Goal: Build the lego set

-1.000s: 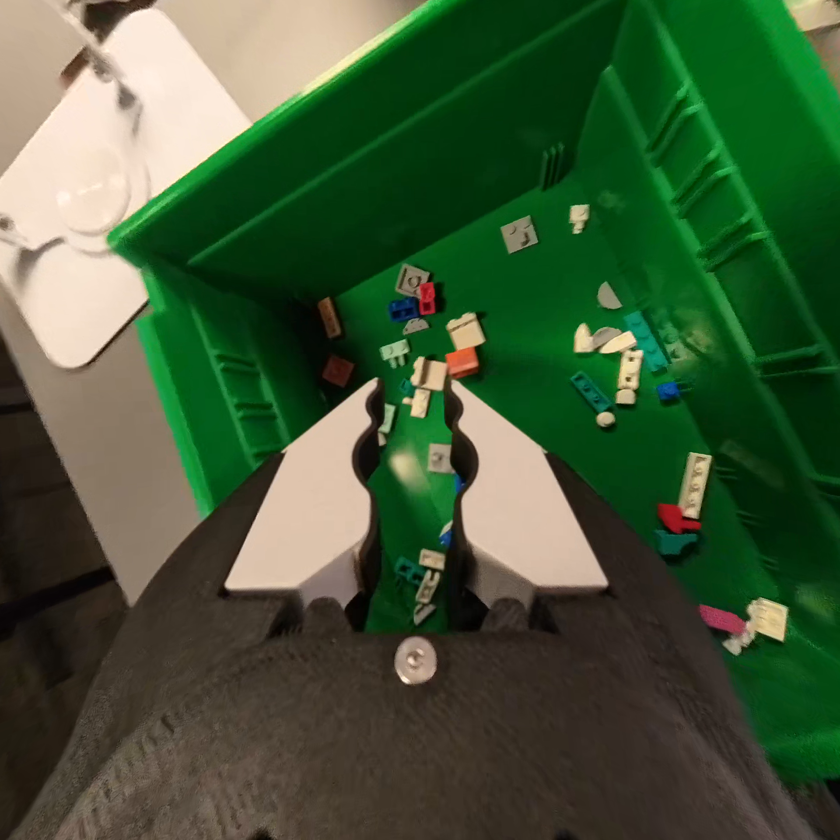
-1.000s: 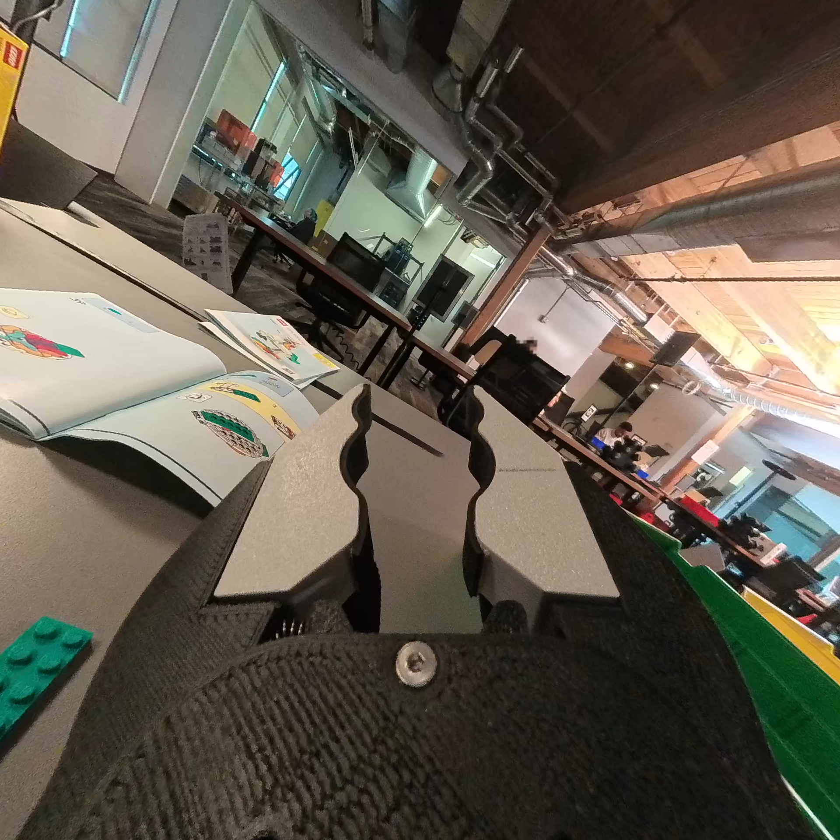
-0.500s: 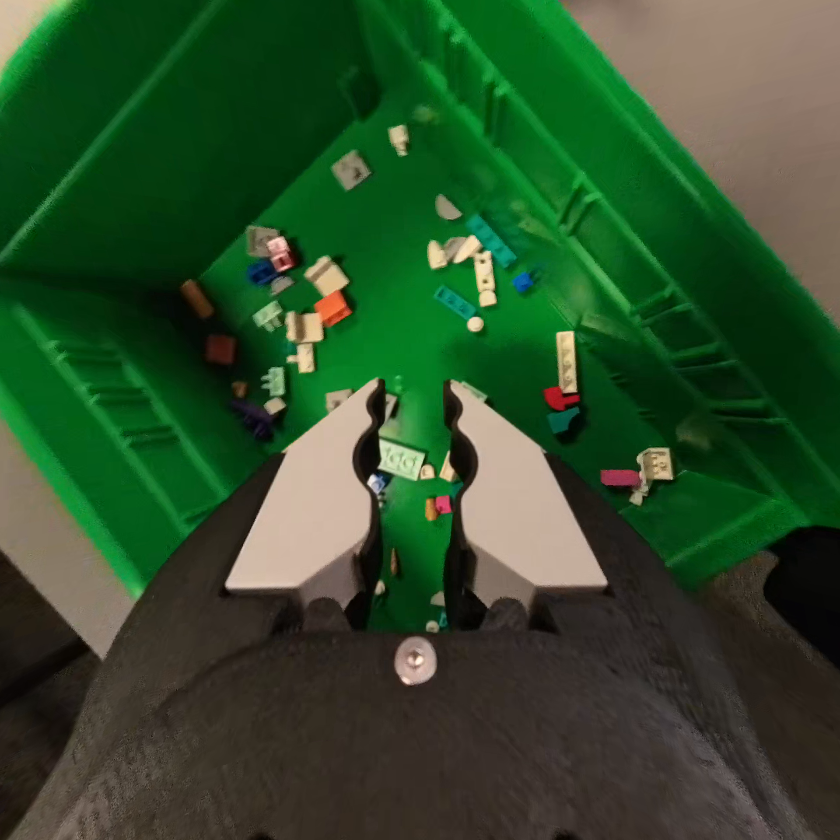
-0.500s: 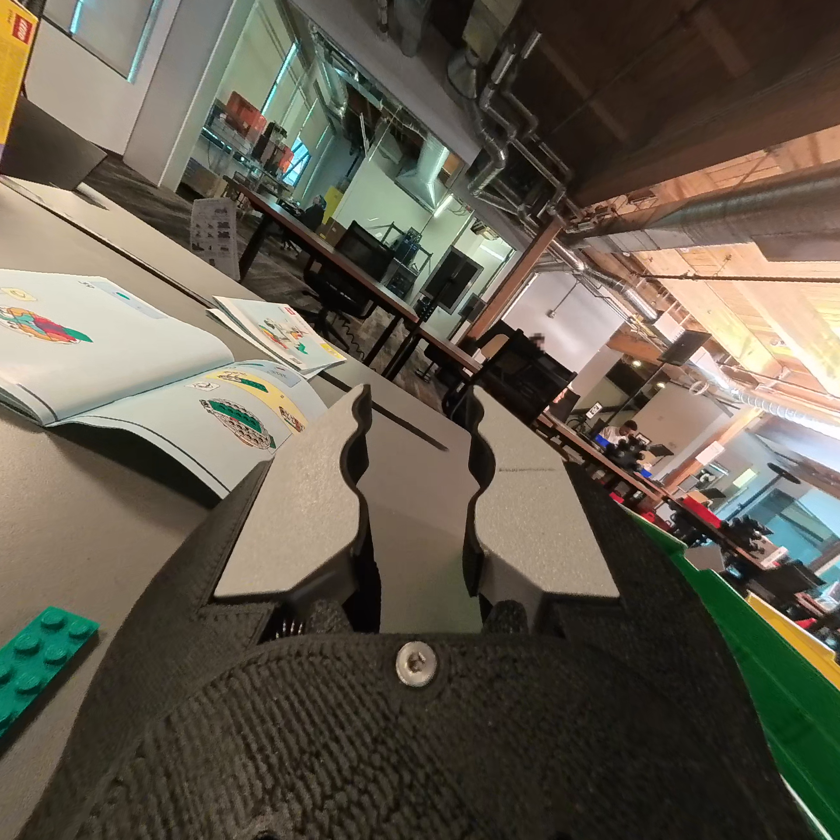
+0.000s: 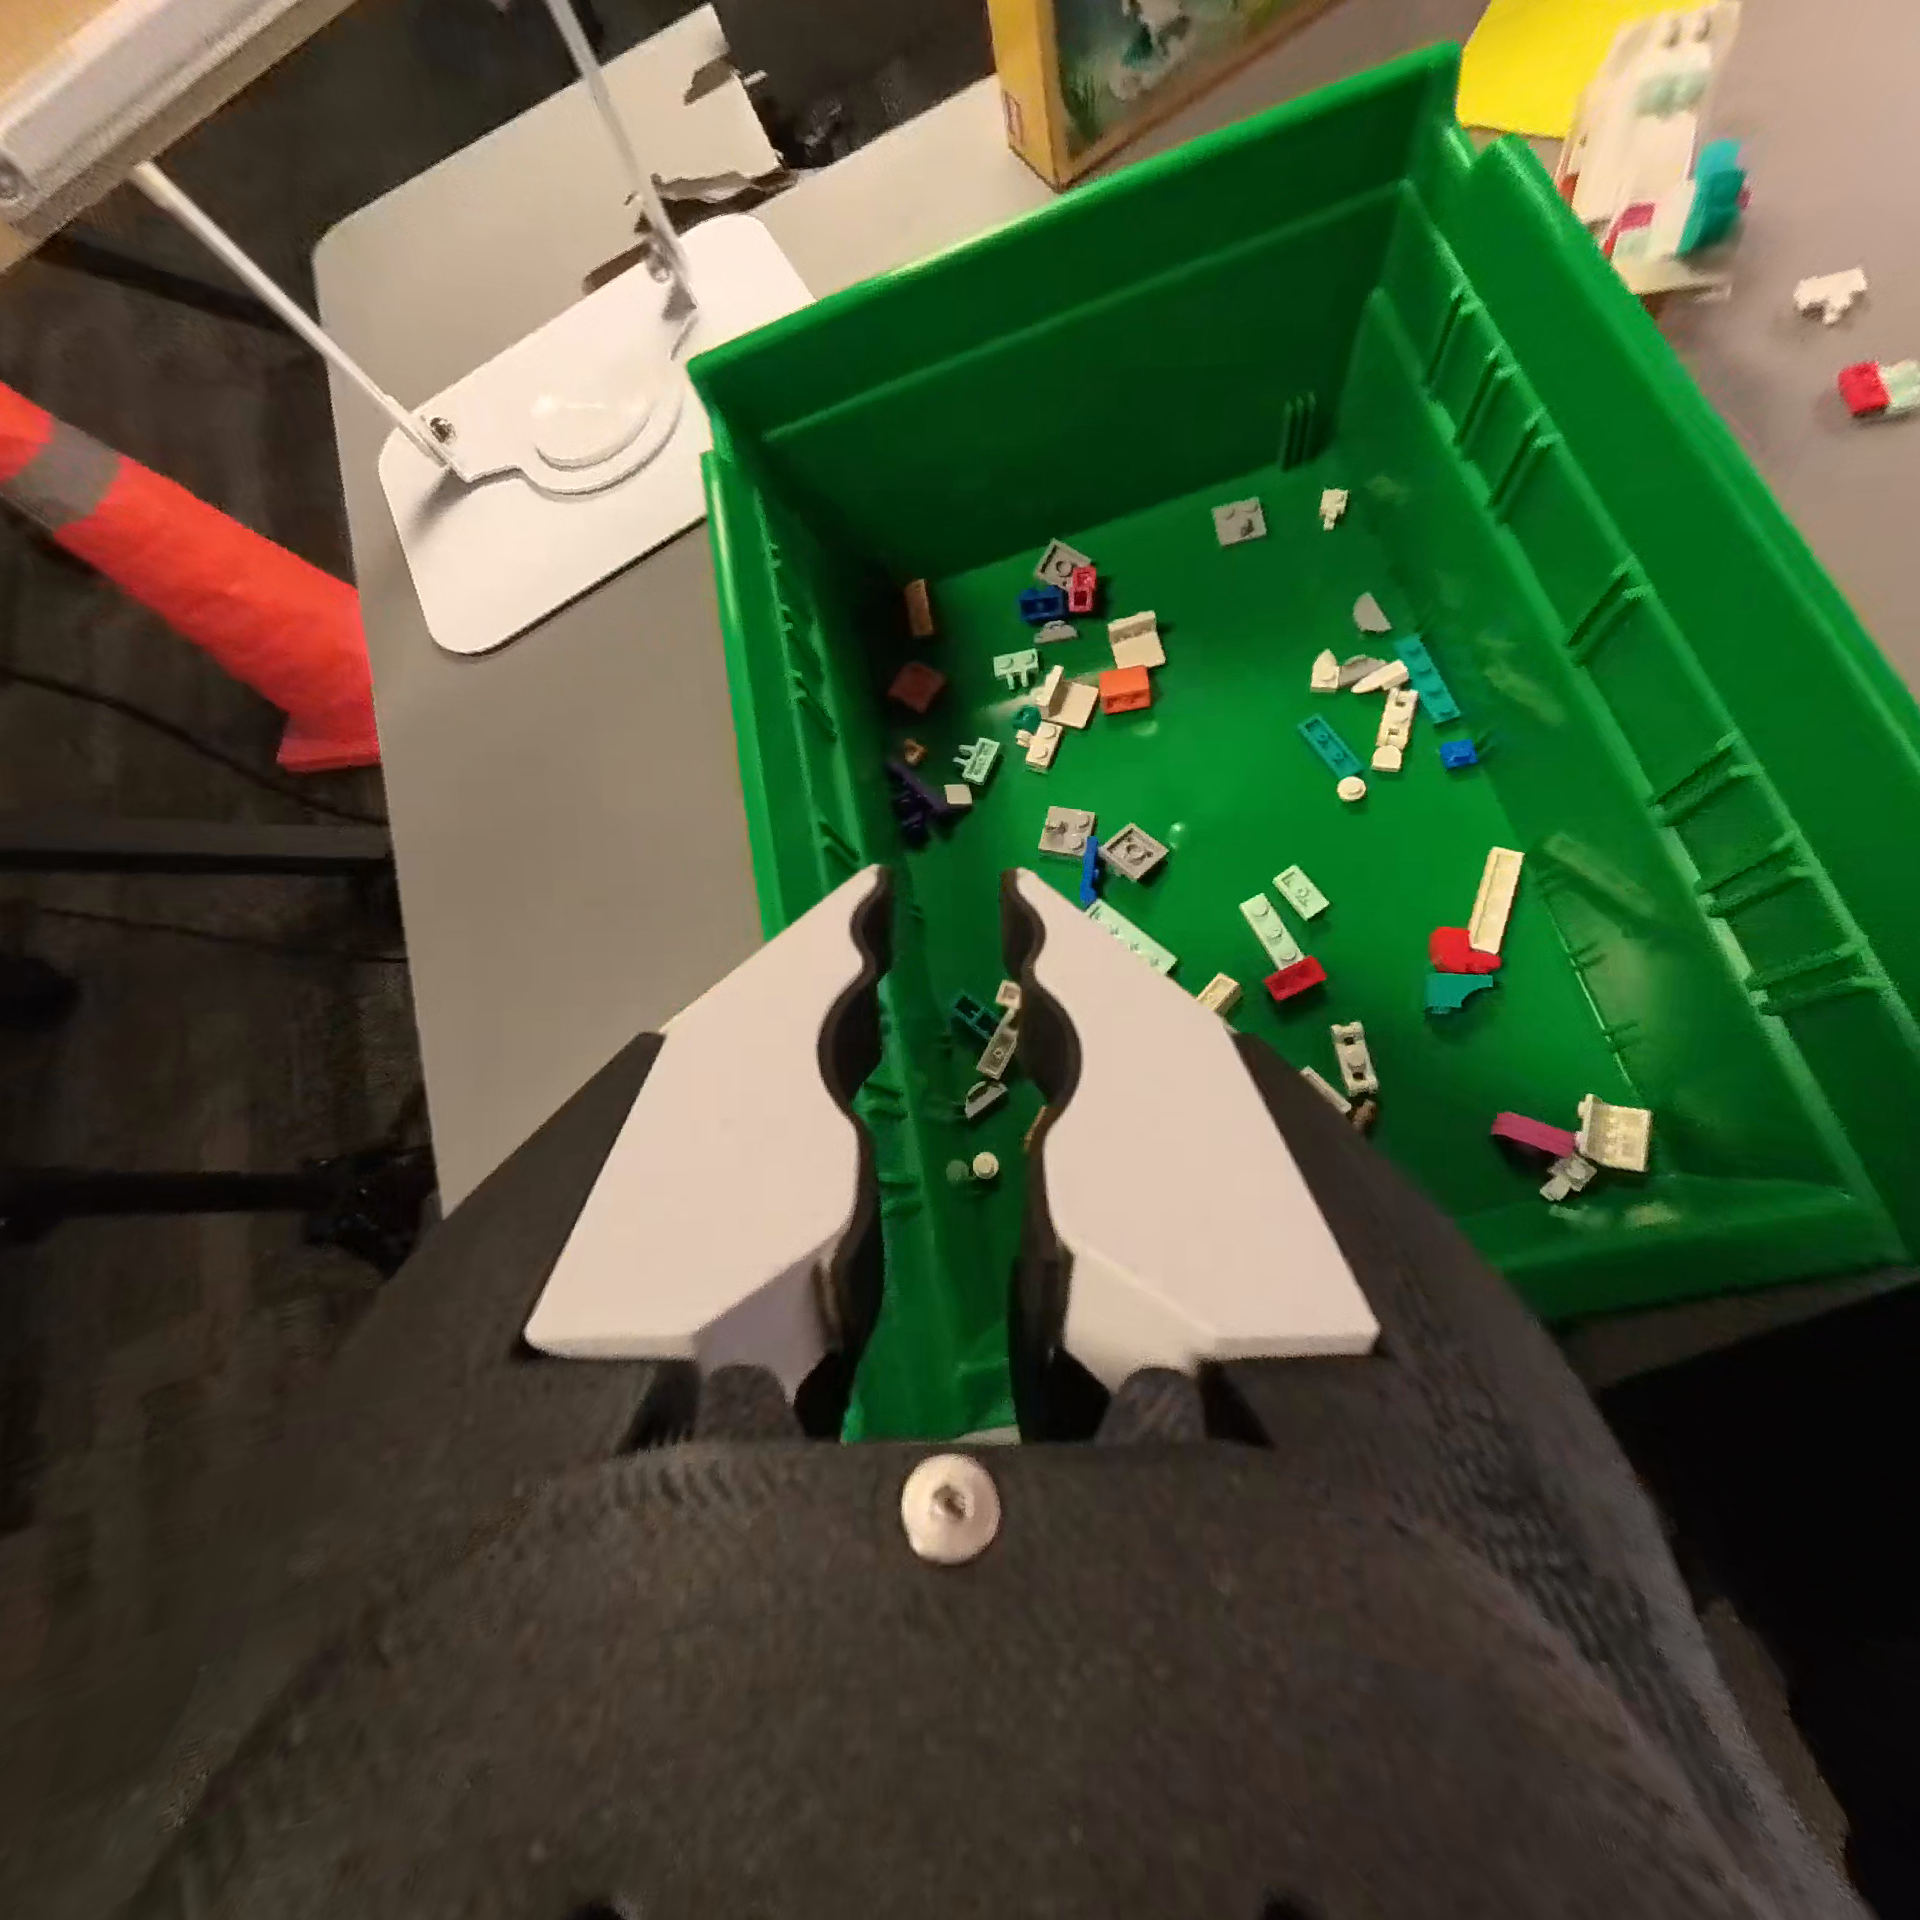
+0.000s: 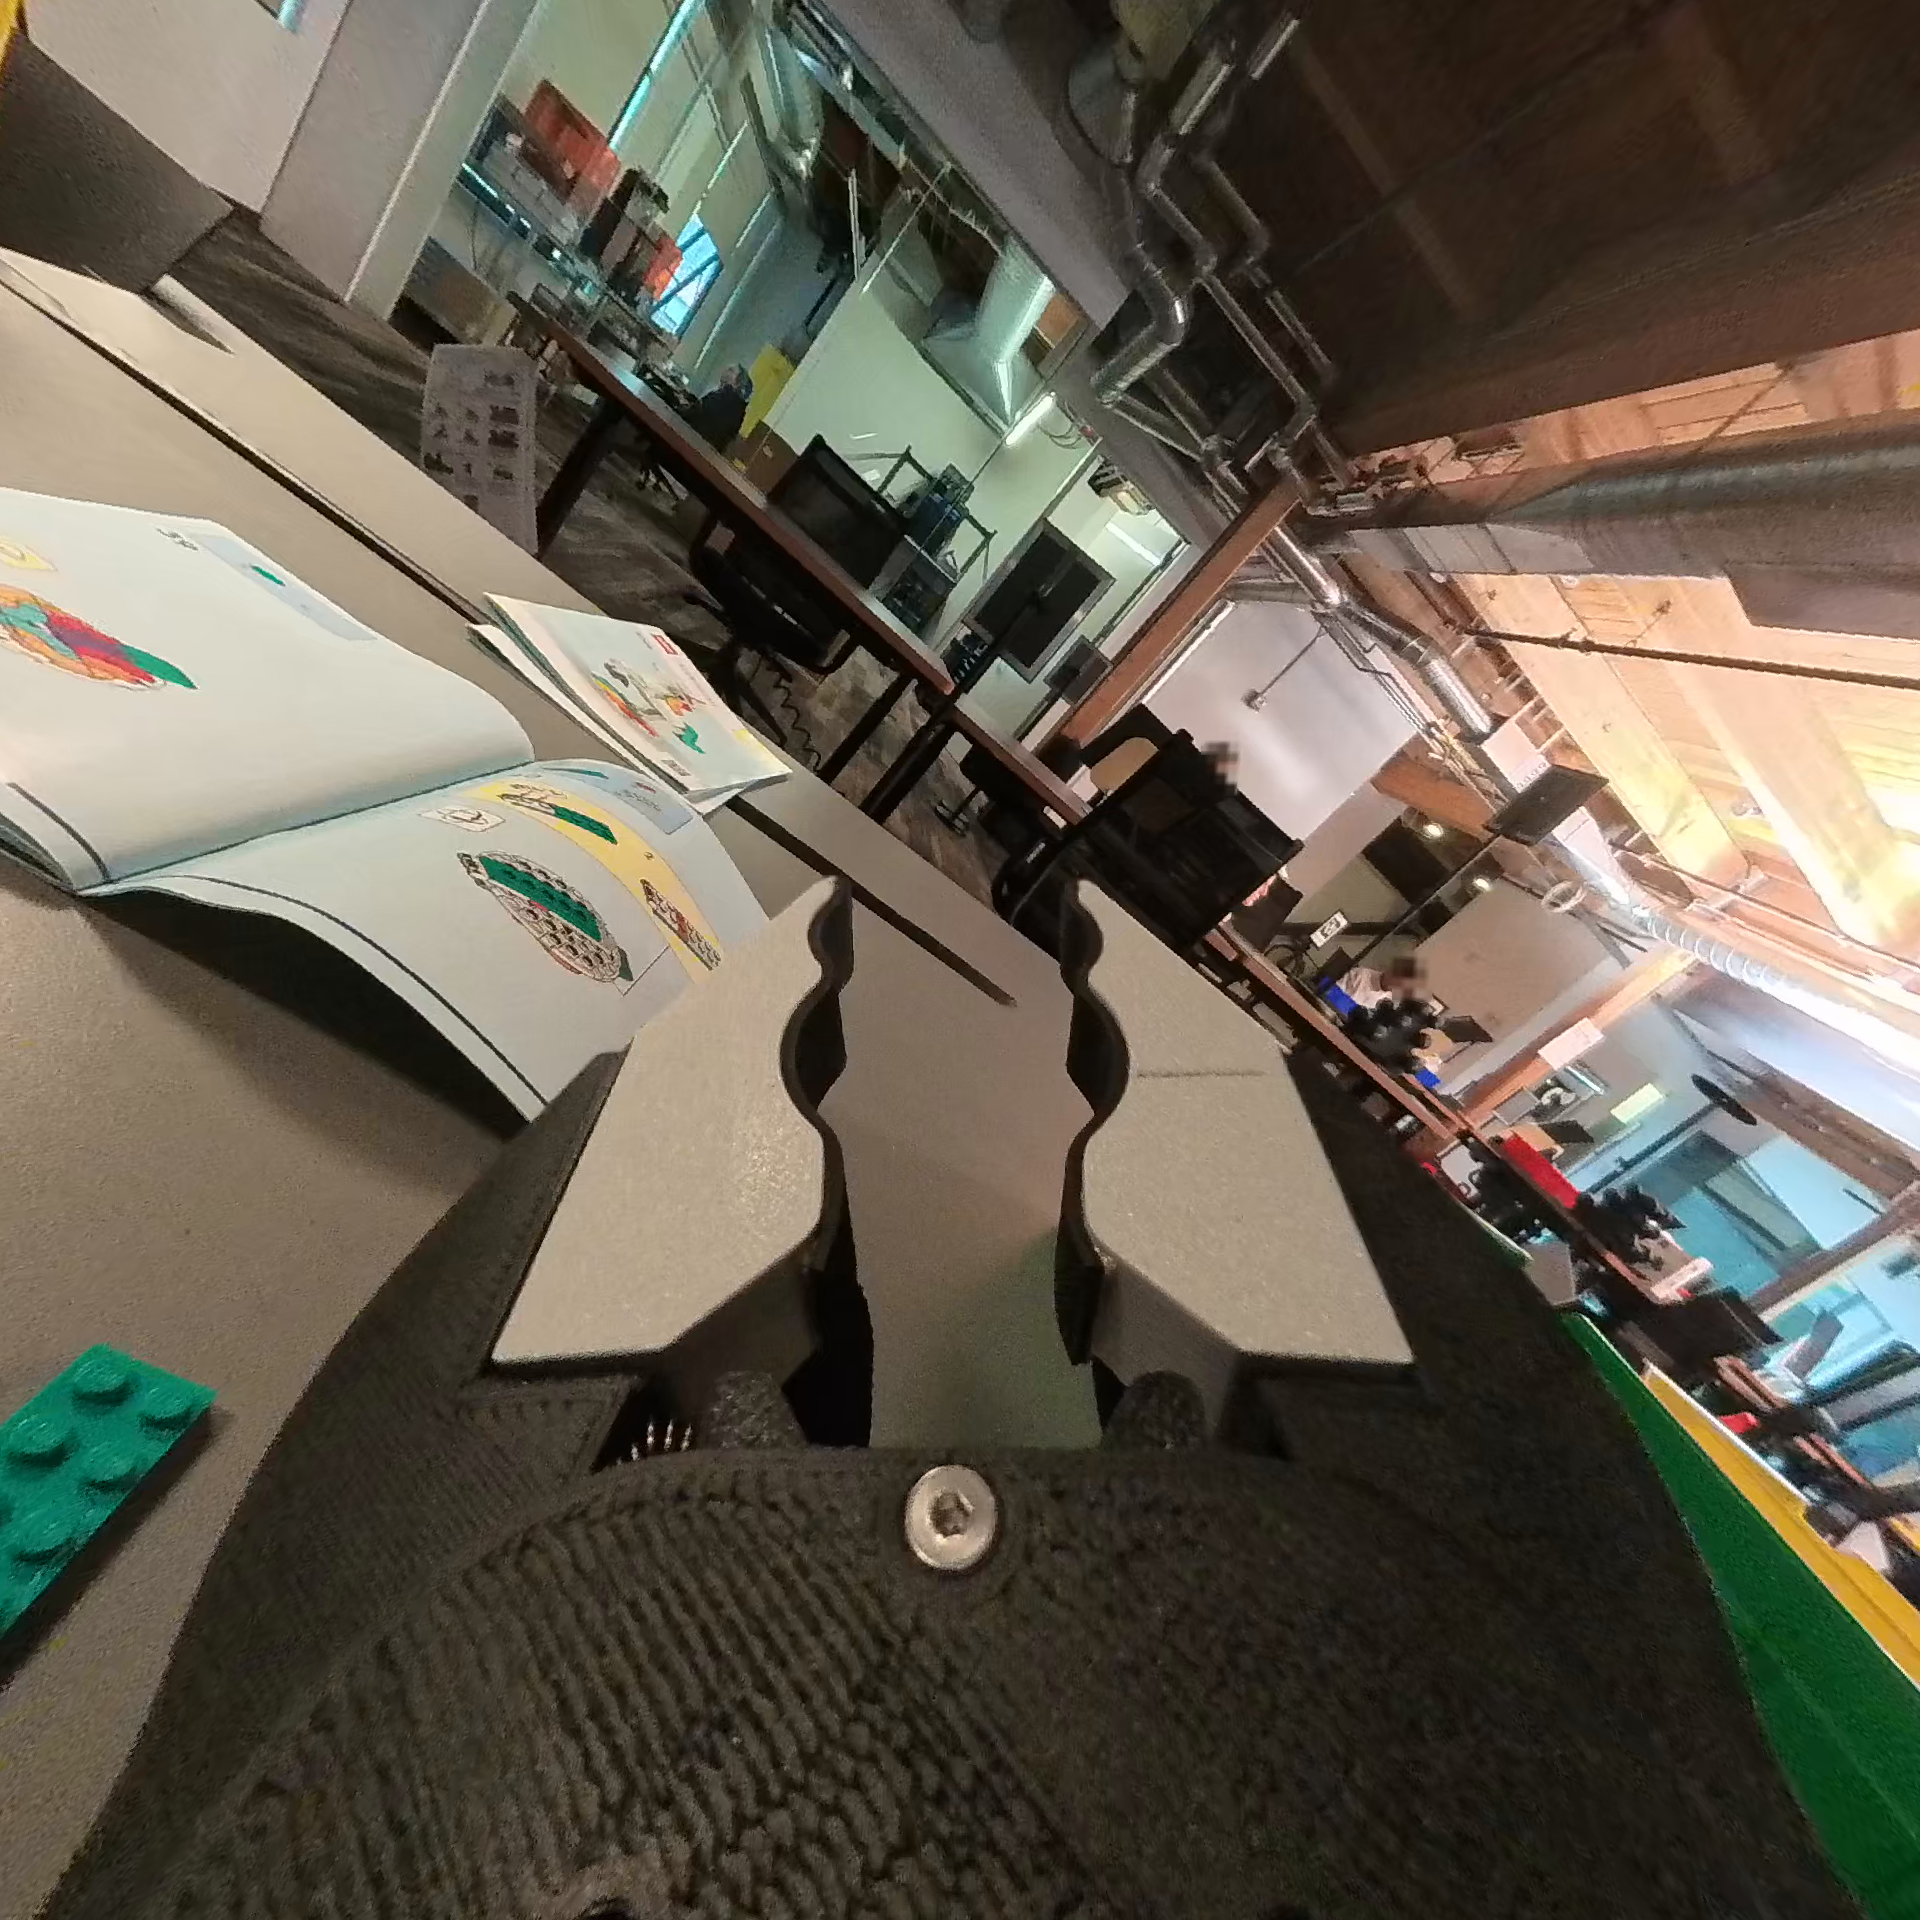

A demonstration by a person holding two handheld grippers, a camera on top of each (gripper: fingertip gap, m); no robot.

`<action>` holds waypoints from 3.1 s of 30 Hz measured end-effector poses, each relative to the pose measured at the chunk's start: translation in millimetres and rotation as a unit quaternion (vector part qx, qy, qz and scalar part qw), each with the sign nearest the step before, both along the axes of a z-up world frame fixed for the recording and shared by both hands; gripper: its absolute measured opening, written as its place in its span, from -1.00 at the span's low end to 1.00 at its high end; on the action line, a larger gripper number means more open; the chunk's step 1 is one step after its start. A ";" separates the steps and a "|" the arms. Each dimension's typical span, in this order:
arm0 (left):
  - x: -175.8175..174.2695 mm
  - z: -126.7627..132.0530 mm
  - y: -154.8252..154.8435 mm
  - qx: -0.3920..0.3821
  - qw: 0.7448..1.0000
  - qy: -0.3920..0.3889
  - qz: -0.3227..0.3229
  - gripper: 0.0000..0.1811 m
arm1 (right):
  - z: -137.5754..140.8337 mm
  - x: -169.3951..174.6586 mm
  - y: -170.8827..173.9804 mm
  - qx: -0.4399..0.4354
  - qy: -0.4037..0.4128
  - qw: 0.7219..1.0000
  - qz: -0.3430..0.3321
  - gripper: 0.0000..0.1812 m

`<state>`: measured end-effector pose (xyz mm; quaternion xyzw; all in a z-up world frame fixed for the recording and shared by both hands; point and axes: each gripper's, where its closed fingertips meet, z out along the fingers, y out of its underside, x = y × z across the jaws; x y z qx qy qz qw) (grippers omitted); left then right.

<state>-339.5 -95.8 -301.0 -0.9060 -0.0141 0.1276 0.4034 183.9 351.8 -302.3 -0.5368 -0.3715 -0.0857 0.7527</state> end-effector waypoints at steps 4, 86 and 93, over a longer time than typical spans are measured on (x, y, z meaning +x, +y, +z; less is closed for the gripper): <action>-5.0 2.9 -2.6 0.010 1.000 -0.010 0.005 -0.79 | -1.0 -0.2 0.4 0.000 -0.005 1.000 -0.003 -0.58; 39.6 -51.8 38.9 -0.248 0.961 -0.041 -0.112 -0.69 | 2.3 2.4 -5.3 -0.003 0.025 0.999 0.021 -0.57; 49.1 -87.3 25.8 -0.293 0.939 -0.096 -0.153 -0.73 | -4.5 2.8 0.3 -0.016 0.007 1.000 0.003 -0.57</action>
